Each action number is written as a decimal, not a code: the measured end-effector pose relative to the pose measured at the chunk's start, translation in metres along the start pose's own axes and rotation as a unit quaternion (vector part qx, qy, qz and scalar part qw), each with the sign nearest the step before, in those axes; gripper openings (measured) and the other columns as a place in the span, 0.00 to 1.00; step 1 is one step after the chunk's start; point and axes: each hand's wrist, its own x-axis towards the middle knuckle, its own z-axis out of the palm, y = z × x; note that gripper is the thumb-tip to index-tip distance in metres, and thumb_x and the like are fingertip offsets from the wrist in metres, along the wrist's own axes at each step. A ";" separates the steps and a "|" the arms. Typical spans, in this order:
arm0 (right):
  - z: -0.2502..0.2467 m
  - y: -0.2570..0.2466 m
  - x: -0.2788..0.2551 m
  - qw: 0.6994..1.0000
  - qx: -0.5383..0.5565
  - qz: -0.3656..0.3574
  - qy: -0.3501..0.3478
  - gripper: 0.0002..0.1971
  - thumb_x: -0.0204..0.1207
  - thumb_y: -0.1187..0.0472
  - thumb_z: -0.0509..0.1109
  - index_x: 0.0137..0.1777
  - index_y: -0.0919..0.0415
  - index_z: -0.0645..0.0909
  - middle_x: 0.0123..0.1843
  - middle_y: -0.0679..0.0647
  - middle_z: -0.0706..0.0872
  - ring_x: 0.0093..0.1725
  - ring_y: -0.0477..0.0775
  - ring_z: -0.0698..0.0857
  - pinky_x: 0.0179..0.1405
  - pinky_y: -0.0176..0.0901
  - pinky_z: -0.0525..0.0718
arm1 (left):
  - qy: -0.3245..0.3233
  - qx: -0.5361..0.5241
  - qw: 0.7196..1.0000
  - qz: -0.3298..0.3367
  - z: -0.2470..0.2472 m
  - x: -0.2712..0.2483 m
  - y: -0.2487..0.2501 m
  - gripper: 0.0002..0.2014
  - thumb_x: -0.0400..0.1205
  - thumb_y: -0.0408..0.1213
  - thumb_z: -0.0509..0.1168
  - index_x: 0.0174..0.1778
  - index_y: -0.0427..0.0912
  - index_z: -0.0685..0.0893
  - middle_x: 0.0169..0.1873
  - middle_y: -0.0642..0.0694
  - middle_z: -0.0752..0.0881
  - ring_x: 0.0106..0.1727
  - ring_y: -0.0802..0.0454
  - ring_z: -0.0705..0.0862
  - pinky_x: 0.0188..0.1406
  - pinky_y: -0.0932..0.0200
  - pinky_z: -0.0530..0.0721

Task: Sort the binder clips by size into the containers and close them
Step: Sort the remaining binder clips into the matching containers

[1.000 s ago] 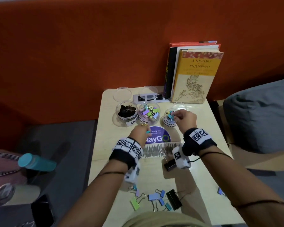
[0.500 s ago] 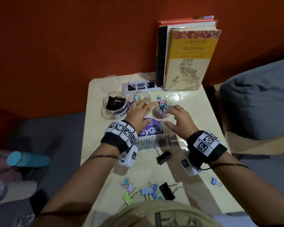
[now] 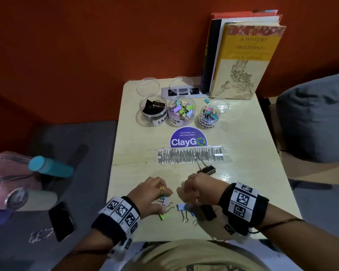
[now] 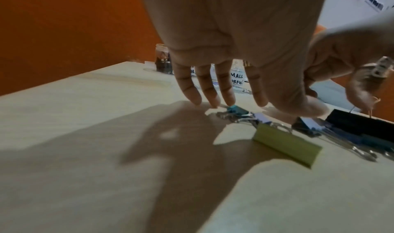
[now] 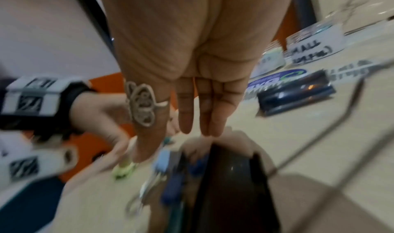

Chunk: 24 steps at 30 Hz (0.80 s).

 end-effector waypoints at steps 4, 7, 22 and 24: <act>0.021 -0.014 -0.004 0.997 -0.054 0.012 -0.058 0.16 0.70 0.68 0.69 0.58 0.66 0.76 0.60 0.64 0.77 0.59 0.62 0.78 0.58 0.51 0.80 | 0.017 0.037 0.999 -0.023 0.013 0.000 0.005 0.25 0.74 0.51 0.71 0.68 0.57 0.76 0.61 0.54 0.70 0.63 0.55 0.69 0.64 0.60 0.74; 0.029 -0.017 0.000 0.991 -0.105 0.048 -0.066 0.22 0.71 0.69 0.67 0.65 0.66 0.69 0.65 0.65 0.71 0.64 0.64 0.73 0.62 0.56 0.79 | 0.037 0.054 0.996 -0.061 0.017 0.006 0.011 0.21 0.77 0.47 0.70 0.66 0.51 0.78 0.59 0.50 0.70 0.62 0.51 0.70 0.59 0.60 0.75; -0.005 -0.011 0.021 0.985 -0.091 0.135 -0.048 0.15 0.73 0.68 0.68 0.59 0.69 0.78 0.49 0.63 0.73 0.63 0.65 0.77 0.61 0.49 0.75 | 0.049 0.003 0.992 -0.118 -0.006 0.047 0.020 0.12 0.77 0.34 0.71 0.54 0.37 0.79 0.60 0.41 0.70 0.59 0.43 0.78 0.60 0.54 0.79; -0.007 -0.010 0.023 0.989 -0.067 0.128 -0.033 0.15 0.73 0.70 0.67 0.60 0.70 0.77 0.50 0.62 0.79 0.63 0.66 0.78 0.60 0.50 0.76 | 0.049 0.009 0.991 -0.124 -0.011 0.053 0.020 0.20 0.77 0.33 0.70 0.64 0.31 0.77 0.68 0.39 0.68 0.61 0.41 0.80 0.62 0.54 0.79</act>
